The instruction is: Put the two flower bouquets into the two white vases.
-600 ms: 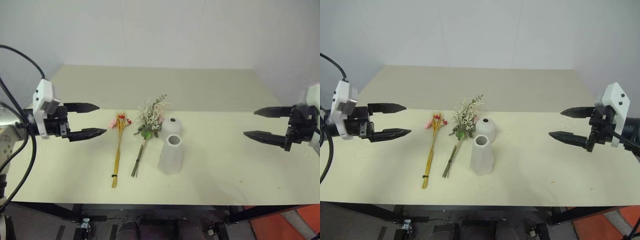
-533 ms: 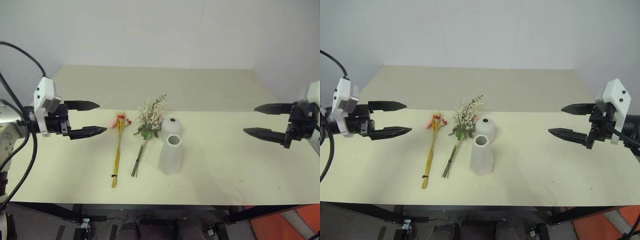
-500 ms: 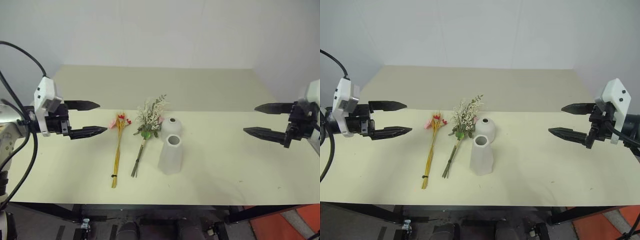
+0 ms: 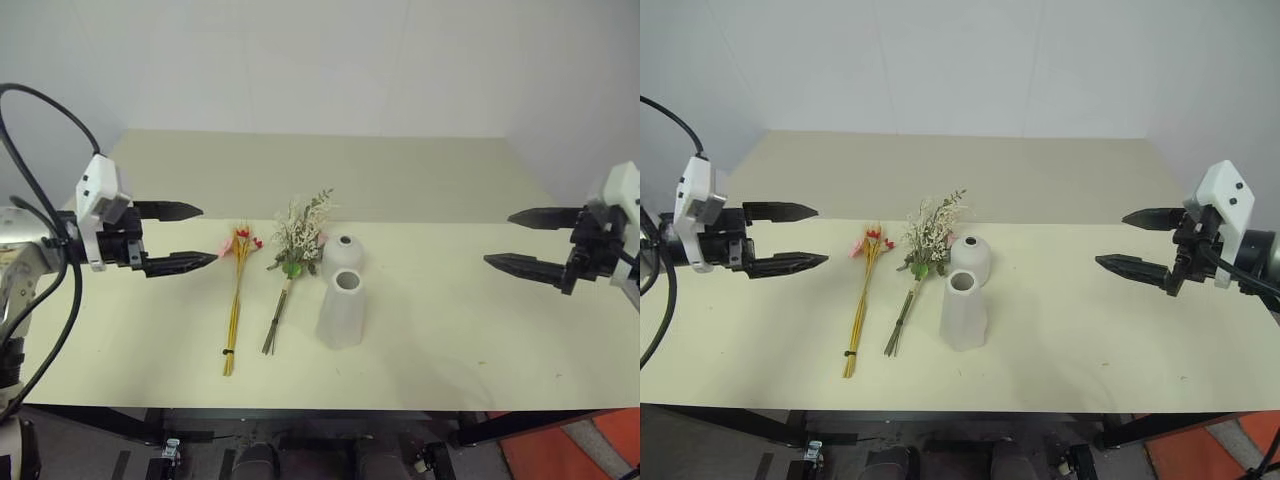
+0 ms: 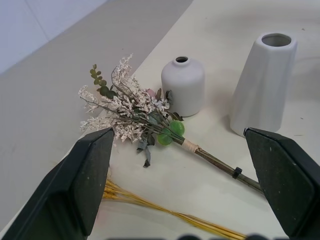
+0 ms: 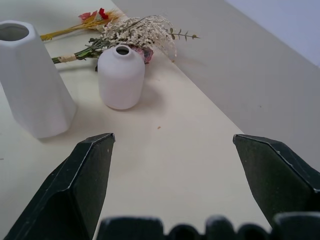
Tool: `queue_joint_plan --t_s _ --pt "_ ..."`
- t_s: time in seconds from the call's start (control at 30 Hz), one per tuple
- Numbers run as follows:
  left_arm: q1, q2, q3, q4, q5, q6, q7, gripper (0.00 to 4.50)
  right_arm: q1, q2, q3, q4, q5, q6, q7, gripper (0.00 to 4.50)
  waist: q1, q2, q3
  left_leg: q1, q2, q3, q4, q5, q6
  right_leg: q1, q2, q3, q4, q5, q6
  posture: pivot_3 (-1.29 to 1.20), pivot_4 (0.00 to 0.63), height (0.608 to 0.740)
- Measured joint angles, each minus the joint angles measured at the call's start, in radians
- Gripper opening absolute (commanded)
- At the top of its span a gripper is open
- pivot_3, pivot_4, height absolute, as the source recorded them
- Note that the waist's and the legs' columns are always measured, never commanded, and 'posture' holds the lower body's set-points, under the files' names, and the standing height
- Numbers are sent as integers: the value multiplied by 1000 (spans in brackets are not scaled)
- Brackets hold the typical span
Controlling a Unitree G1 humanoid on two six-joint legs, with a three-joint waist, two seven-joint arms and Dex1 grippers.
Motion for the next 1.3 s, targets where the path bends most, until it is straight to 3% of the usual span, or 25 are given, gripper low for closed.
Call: queue_joint_plan --t_s 0.43,0.53,0.6,0.83,1.0,1.2,1.3 --pt "-57 -45 -43 15 2 -17 -11 4500 -36 27 57 -47 1 0 -23 4478 3 0 0 0 0 0 0 0 0 0 0 0 0 1 2 0 150 740" --pt "-139 33 -212 17 110 168 20 4500 -58 28 61 -45 1 0 -28 4478 1 0 0 0 0 -1 0 0 0 0 1 0 1 1 2 0 150 740" --pt "-211 25 -319 19 198 285 83 4500 -58 31 63 -42 1 0 -27 4478 3 0 0 0 0 -1 0 0 0 0 1 0 1 1 2 0 150 740" --pt "-365 -133 -532 49 298 627 225 4500 -93 32 88 -40 3 -13 37 4478 4 0 0 -4 -1 -2 0 0 0 -2 1 -1 0 1 4 0 150 740" --pt "-415 -218 -638 130 373 692 310 4500 -118 30 97 -23 2 -21 71 4478 -2 0 0 -4 -1 -3 0 0 0 -3 1 0 2 1 4 0 150 740" --pt "-425 -233 -712 180 438 702 350 4500 -128 30 97 -24 2 -21 80 4478 0 0 0 -5 -1 -3 0 0 0 -3 1 0 1 1 4 0 150 740" --pt "-426 -242 -717 210 451 703 363 3894 -128 30 97 -24 2 -21 81 4500 2 0 0 -5 -2 -3 1 0 0 -3 1 -1 1 1 4 0 150 740"
